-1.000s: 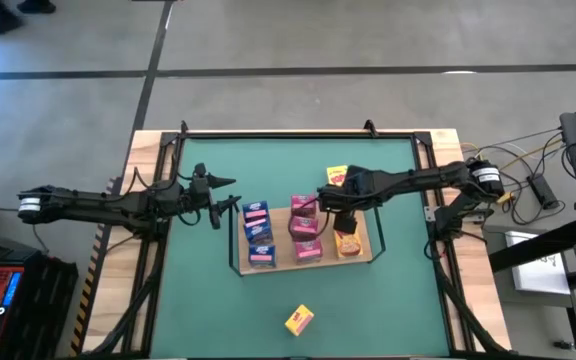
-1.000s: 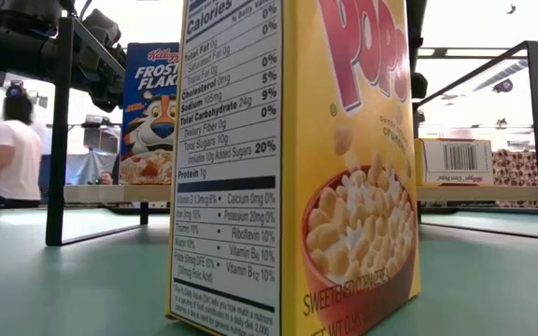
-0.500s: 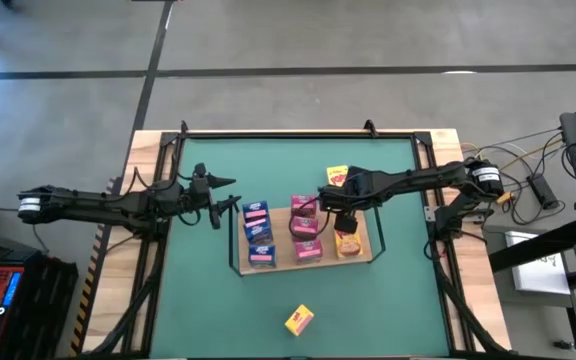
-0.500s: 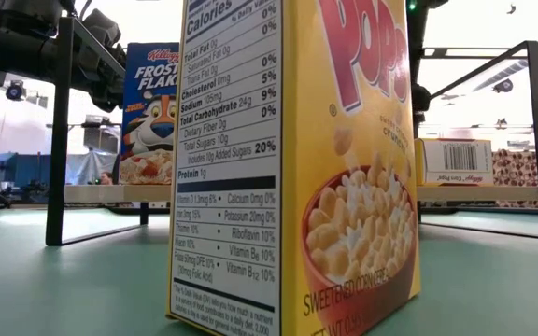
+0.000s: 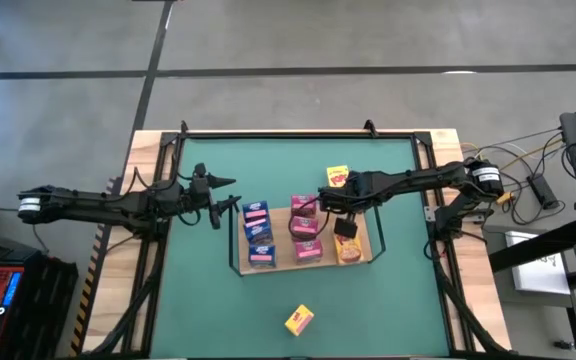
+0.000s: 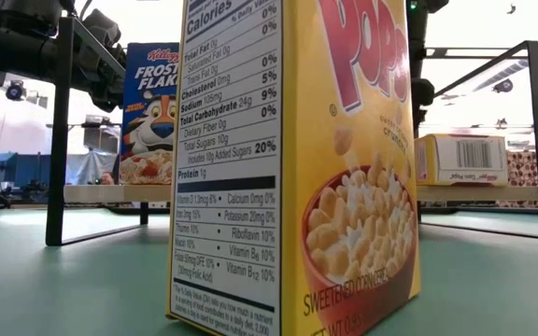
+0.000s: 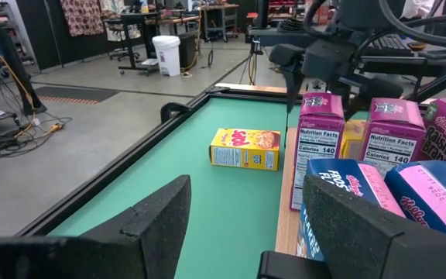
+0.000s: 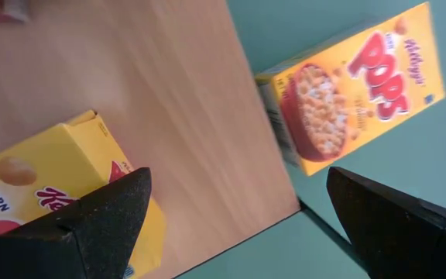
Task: Stack cereal on shelf
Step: Remove the yellow cereal box from the shelf
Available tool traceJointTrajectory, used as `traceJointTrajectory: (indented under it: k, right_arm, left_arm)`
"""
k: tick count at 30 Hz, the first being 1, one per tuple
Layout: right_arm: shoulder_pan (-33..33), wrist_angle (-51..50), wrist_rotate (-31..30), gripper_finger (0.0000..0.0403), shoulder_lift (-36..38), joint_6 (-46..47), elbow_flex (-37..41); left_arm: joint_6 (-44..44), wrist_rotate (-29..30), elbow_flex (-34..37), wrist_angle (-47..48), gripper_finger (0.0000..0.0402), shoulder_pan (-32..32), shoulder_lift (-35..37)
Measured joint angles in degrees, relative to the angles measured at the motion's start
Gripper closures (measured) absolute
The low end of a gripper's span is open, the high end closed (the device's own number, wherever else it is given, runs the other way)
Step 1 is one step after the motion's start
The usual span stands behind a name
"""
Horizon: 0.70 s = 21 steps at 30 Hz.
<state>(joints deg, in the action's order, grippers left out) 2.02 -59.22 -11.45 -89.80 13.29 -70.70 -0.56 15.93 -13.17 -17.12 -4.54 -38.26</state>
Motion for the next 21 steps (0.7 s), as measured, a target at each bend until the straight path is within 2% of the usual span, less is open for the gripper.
traceJointTrajectory:
  k: [10, 21]
  right_arm:
    - [-1.19, -0.31, 6.16, 0.0023, 0.00, 3.92, -0.01]
    - [-3.15, -0.46, 7.48, 0.0023, 0.00, 6.67, 0.00]
  left_arm:
    - [0.00, 0.02, 0.02, 0.07, 0.0168, -0.02, -0.02]
    - [0.00, -0.01, 0.02, 0.07, 0.0168, -0.01, -0.02]
